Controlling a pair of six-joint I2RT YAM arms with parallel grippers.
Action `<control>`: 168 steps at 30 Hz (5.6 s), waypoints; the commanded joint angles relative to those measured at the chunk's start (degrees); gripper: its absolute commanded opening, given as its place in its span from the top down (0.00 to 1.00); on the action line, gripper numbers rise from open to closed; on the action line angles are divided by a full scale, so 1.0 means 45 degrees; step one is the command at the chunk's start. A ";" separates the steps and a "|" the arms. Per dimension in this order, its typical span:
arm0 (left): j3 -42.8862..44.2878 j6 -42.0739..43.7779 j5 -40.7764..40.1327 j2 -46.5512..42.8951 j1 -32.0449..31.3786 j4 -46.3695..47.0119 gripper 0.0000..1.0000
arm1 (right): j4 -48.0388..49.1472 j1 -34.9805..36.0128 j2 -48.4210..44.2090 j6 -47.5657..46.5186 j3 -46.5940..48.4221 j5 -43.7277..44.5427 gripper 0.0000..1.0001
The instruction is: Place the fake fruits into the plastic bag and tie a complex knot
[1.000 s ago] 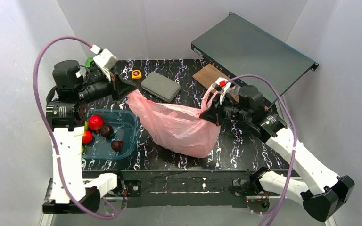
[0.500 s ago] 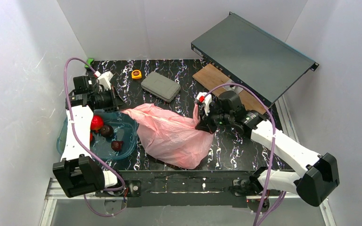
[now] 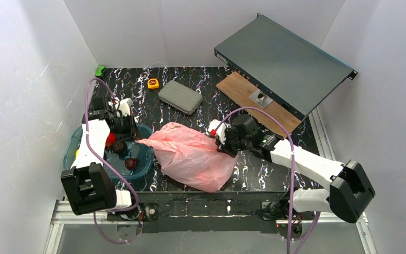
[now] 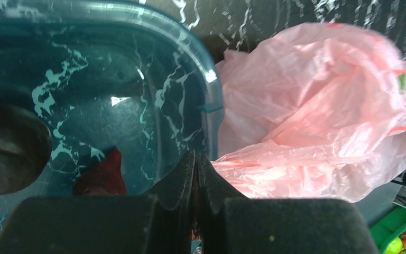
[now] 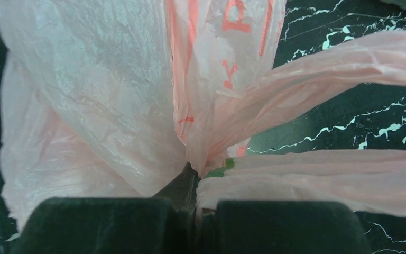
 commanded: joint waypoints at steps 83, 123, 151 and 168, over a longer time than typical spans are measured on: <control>-0.5899 0.6083 -0.3460 -0.1545 -1.4070 0.8898 1.00 | 0.0586 -0.2626 0.3320 0.4311 0.6739 -0.1345 0.99; 0.2602 -0.3373 0.3190 -0.0975 -0.9090 0.5526 0.88 | -0.0998 0.0161 0.1474 0.2859 0.5846 -0.1909 0.79; 0.1719 -0.3640 0.1442 -0.2052 -0.7934 0.6879 1.00 | 0.2484 0.1289 -0.0858 0.4180 0.1429 0.0028 0.97; 0.3428 -0.9686 0.3876 -0.2293 -0.6919 -0.1207 0.02 | 0.3133 0.3824 -0.0889 0.0450 0.0624 0.6039 0.99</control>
